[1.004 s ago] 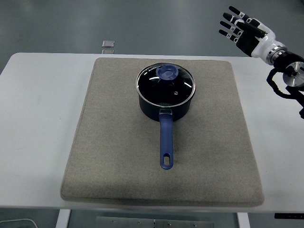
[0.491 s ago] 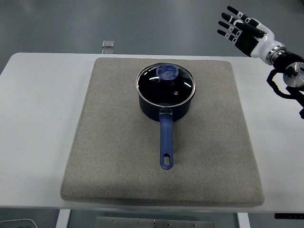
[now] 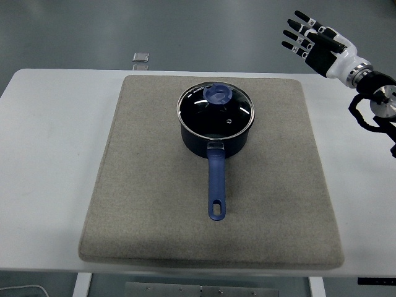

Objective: Lift the pot lid and place it to the right of the pot.

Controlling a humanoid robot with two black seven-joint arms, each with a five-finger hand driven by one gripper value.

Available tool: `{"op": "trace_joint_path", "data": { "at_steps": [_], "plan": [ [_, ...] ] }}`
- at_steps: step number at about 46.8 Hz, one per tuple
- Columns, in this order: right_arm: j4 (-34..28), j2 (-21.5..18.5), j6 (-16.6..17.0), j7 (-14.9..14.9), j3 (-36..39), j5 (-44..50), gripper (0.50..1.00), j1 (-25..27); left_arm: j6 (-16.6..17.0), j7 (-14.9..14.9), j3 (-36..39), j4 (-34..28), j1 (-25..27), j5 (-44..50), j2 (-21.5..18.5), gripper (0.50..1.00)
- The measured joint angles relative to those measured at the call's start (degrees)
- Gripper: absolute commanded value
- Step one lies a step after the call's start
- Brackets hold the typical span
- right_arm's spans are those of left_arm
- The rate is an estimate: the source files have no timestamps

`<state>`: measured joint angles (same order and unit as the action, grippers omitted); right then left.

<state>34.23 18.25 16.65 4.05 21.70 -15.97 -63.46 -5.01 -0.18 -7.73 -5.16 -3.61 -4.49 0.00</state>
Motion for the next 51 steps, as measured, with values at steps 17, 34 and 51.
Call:
{"op": "trace_joint_path", "data": {
  "at_steps": [17, 34, 51],
  "plan": [
    [0.1, 0.0, -0.1, -0.1, -0.4, 2.1, 0.915, -0.7, 0.0, 0.0, 0.0, 0.1, 0.0, 0.0, 0.0, 1.000],
    [0.4, 0.1, 0.5, 0.0, -0.8, 14.6, 0.915, -3.3, 0.0, 0.0, 0.0, 0.1, 0.0, 0.0, 0.0, 1.000],
    [1.3, 0.6, 6.2, 0.0, -1.0, 30.7, 0.915, -8.1, 0.0, 0.0, 0.0, 0.1, 0.0, 0.0, 0.0, 1.000]
  ]
}}
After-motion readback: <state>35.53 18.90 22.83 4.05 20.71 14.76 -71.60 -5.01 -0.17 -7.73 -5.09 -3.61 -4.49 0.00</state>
